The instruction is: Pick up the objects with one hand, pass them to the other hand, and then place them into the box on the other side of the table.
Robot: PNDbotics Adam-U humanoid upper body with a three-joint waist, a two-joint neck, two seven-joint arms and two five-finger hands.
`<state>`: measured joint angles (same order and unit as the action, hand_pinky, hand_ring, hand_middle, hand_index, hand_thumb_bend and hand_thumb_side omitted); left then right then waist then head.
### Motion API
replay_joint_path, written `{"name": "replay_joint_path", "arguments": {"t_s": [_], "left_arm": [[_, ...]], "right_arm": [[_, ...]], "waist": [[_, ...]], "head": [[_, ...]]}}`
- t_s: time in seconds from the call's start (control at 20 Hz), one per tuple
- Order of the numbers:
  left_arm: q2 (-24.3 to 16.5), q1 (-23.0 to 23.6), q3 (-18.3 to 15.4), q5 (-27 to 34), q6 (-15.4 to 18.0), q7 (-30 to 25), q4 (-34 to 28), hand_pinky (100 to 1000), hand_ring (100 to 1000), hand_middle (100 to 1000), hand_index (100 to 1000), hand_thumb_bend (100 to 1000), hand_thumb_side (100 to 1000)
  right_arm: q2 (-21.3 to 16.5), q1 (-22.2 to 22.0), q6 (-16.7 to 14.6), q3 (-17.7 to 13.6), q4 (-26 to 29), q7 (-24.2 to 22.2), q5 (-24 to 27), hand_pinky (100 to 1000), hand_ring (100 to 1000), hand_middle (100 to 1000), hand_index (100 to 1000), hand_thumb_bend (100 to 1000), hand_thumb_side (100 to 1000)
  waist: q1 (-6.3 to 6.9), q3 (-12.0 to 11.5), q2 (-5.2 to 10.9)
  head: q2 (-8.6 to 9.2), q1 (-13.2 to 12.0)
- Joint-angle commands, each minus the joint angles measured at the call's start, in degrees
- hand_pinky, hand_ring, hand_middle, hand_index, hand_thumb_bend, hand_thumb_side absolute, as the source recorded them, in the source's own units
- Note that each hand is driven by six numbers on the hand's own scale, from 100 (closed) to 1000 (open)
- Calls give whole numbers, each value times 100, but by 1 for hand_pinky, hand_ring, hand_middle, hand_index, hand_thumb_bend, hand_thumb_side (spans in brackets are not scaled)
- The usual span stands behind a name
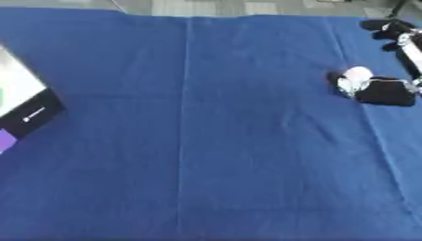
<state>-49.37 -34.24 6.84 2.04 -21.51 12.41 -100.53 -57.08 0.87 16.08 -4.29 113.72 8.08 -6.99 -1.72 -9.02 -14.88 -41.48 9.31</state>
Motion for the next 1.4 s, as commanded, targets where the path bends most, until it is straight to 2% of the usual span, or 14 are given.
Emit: {"name": "replay_joint_path", "arguments": {"t_s": [0.05, 0.15, 0.5, 0.9, 0.95, 1.0, 1.25, 1.4], "left_arm": [[-238, -48, -136, 48, 13, 52, -105, 863, 660, 650, 740, 223, 443], [-238, -45, -142, 52, 17, 67, -121, 863, 661, 650, 740, 222, 445], [-220, -42, -162, 69, 8, 97, -168, 863, 662, 651, 740, 220, 446], [-184, -68, -164, 71, -4, 109, -203, 863, 663, 652, 740, 221, 445], [-179, -72, -164, 70, -4, 108, -210, 863, 663, 652, 740, 221, 437], [-175, -74, -164, 70, -5, 107, -214, 863, 663, 652, 740, 220, 446], [-146, -96, -173, 92, -5, 119, -242, 863, 663, 651, 740, 219, 446], [-134, -117, -174, 109, 2, 126, -275, 863, 663, 650, 739, 219, 445]], "right_arm": [[-355, -14, 235, -166, 88, 27, -60, 840, 888, 863, 869, 478, 293], [-445, -33, 383, -220, 88, 32, -71, 842, 886, 857, 861, 526, 286], [-622, -121, 787, -390, -17, 9, 7, 843, 880, 846, 854, 526, 274], [-651, -45, 703, -414, -560, -26, 133, 844, 879, 844, 856, 514, 283], [-663, -36, 693, -412, -615, -32, 122, 845, 879, 844, 856, 512, 261], [-672, -28, 684, -408, -663, -43, 106, 846, 879, 844, 857, 519, 283], [-688, -12, 672, -413, -902, -97, 21, 849, 878, 843, 856, 524, 271], [-688, 14, 667, -417, -1030, -90, 2, 847, 876, 841, 855, 497, 264]], "waist": [[30, -6, 50], [47, -17, 14], [92, -42, -120], [171, -91, -266], [179, -99, -278], [185, -106, -291], [198, -164, -330], [214, -203, -354]], "head": [[95, 57], [116, 96], [180, 276], [304, 420], [318, 425], [332, 433], [374, 465], [408, 471]]}}
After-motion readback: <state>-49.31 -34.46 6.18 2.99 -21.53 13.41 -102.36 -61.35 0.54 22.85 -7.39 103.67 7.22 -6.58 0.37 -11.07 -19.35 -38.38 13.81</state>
